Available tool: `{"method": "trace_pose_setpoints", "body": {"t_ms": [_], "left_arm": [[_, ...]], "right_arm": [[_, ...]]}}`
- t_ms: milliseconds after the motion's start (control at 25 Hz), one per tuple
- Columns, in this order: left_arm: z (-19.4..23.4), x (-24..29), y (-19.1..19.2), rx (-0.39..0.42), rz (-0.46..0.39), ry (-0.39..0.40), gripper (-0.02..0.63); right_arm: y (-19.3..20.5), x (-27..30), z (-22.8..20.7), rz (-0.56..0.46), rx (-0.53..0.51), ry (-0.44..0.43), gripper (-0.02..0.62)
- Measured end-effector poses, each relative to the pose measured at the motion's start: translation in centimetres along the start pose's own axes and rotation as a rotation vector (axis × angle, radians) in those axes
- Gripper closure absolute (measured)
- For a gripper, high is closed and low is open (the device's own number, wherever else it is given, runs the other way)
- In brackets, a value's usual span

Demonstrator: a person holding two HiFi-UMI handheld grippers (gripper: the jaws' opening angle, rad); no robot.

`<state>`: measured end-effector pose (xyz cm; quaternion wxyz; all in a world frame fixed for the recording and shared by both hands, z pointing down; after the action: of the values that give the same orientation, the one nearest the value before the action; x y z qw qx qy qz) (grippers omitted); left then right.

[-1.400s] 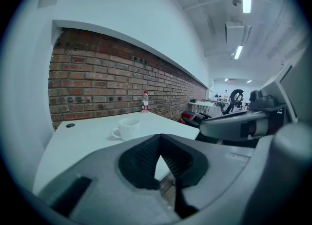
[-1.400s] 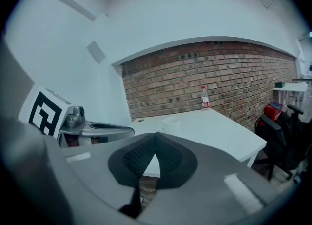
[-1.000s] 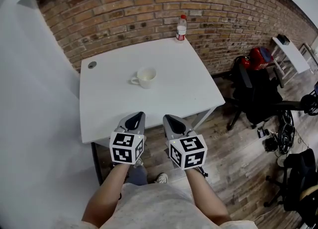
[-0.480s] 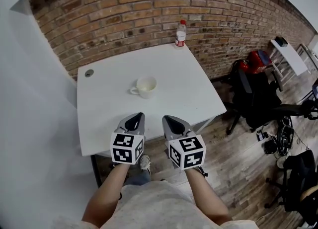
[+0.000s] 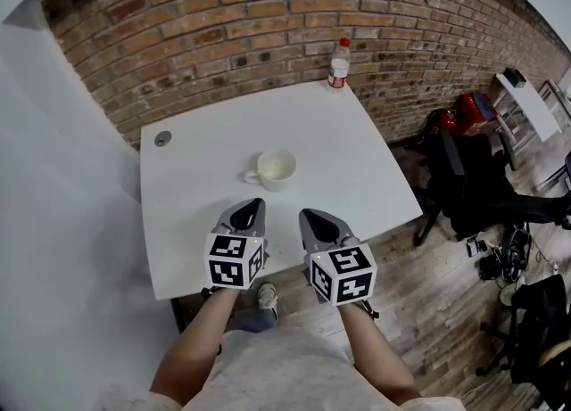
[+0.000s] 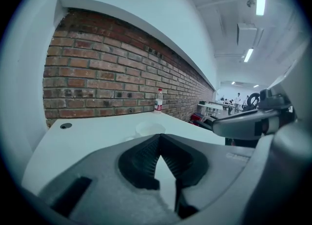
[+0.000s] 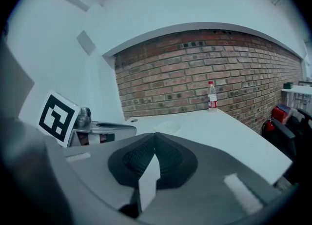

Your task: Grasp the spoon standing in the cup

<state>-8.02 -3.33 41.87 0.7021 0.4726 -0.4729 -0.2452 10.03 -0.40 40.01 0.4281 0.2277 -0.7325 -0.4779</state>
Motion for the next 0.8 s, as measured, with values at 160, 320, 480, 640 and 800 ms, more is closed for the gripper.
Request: {"method": "trace_pose_setpoints", "body": {"t_ms": [160, 320, 480, 640, 800], "left_arm": [[-0.9, -0.5, 0.6, -0.011, 0.001, -0.006, 0.607], [2.4, 2.6, -0.5, -0.031, 0.017, 0.007, 0.594], [13.8, 12.8, -5.1, -0.046, 0.035, 0.03, 0.58], [15.1, 14.4, -5.3, -0.057, 0.043, 0.024, 0.566], [15.5, 15.3, -5.5, -0.067, 0.058, 0.025, 0.555]], "right_arm": [[0.7, -1.2, 0.1, 0.009, 0.006, -0.001, 0.588], [-0.8, 2.8, -0.6, 0.024, 0.016, 0.011, 0.588], [-6.3, 16.7, -3.4, 0.044, 0.03, 0.038, 0.588], [-6.7, 18.3, -4.0, 0.051, 0.038, 0.045, 0.588], [-7.0, 19.1, -4.6, 0.059, 0.047, 0.051, 0.588]]}}
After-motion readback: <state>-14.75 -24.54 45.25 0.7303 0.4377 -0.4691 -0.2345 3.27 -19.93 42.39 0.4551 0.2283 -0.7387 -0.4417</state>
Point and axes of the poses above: the fingertips, and each gripper's own axes: x forward along the fingers, z to its left, y out of its underside, the point moved 10 cm from there along -x, backward along the fingers, and after that the axes turned 6 degrees about z, right-handed, at the moved point
